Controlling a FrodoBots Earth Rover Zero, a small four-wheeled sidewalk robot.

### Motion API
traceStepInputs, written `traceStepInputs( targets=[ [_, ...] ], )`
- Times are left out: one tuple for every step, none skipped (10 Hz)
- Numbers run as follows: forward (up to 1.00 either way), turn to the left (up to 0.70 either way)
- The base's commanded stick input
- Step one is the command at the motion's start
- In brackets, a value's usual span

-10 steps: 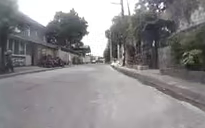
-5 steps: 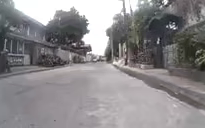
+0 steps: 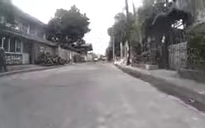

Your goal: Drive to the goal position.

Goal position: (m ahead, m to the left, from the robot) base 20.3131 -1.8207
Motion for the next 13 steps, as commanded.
traceStepInputs(
  targets=[
    [0.85, 0.00],
    [0.85, 0.00],
    [0.85, 0.00],
    [0.85, 0.00],
    [0.85, 0.00],
    [0.85, 0.00],
    [0.85, 0.00],
    [0.85, 0.00],
    [0.85, 0.00],
    [0.85, 0.00],
    [0.85, -0.06],
    [0.85, -0.18],
    [0.85, -0.27]
  ],
)
